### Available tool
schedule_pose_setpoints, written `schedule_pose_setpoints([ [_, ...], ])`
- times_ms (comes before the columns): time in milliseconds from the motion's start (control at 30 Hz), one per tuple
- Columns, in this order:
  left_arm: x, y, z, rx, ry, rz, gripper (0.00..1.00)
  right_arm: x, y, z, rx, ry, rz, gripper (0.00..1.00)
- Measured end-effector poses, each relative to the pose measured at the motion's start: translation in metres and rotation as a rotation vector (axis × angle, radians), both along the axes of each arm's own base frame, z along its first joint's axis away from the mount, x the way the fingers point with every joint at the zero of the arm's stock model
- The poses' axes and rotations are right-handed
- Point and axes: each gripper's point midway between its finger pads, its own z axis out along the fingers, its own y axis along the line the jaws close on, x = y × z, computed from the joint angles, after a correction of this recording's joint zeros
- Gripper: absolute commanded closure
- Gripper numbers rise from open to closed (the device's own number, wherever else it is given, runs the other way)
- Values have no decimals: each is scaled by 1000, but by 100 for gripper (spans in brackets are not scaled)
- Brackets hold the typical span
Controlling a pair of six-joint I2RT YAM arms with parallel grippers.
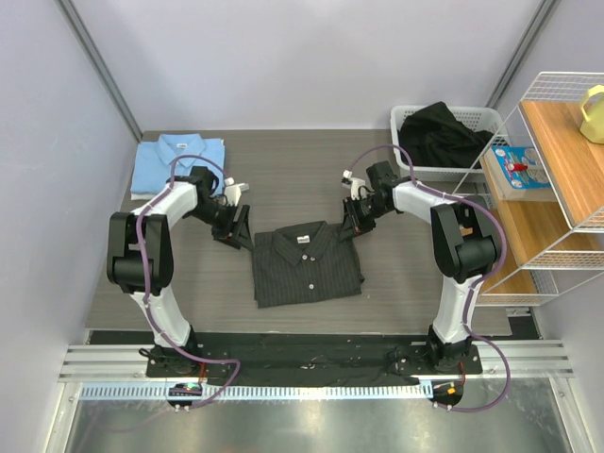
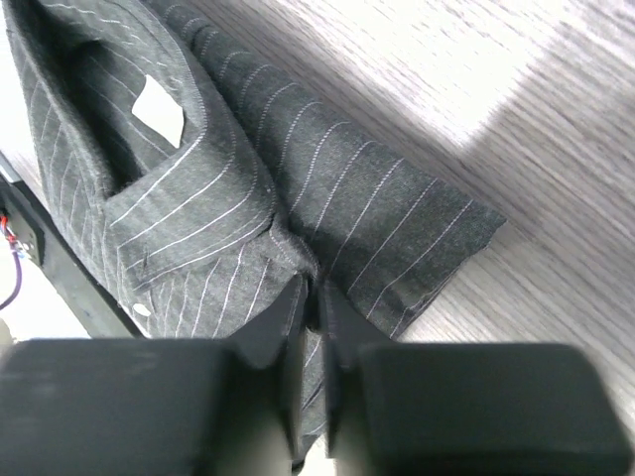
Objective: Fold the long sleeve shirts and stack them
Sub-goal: Fold the shirt
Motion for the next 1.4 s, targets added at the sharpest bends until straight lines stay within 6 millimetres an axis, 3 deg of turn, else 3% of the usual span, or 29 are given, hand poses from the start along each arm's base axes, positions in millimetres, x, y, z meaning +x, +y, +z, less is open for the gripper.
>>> schedule_pose_setpoints([
  [167, -3, -4, -5, -25, 21, 4, 48, 1, 1, 6, 8, -11, -1, 99],
  [467, -3, -10, -26, -35, 100, 27, 59, 1, 1, 7, 9, -14, -1, 99],
  [700, -5, -19, -27, -39, 98, 8, 78, 0, 1, 7, 8, -10, 1, 99],
  [833, -6, -24, -26, -54, 99, 0, 99, -1, 0, 8, 6, -8, 2, 99],
  [967, -6, -26, -24, -68, 100, -1, 100, -3, 0, 13, 8, -14, 2, 99],
  [1100, -7, -26, -16, -75, 78, -2, 100, -3, -1, 29, 18, -50, 4, 99],
  [1267, -8, -30, 18, -107, -20, -12, 100, -6, -6, 50, 26, -104, 2, 99],
  [1400, -6, -34, 32, -129, -60, -22, 100, -4, -13, 57, 20, -132, -4, 99],
])
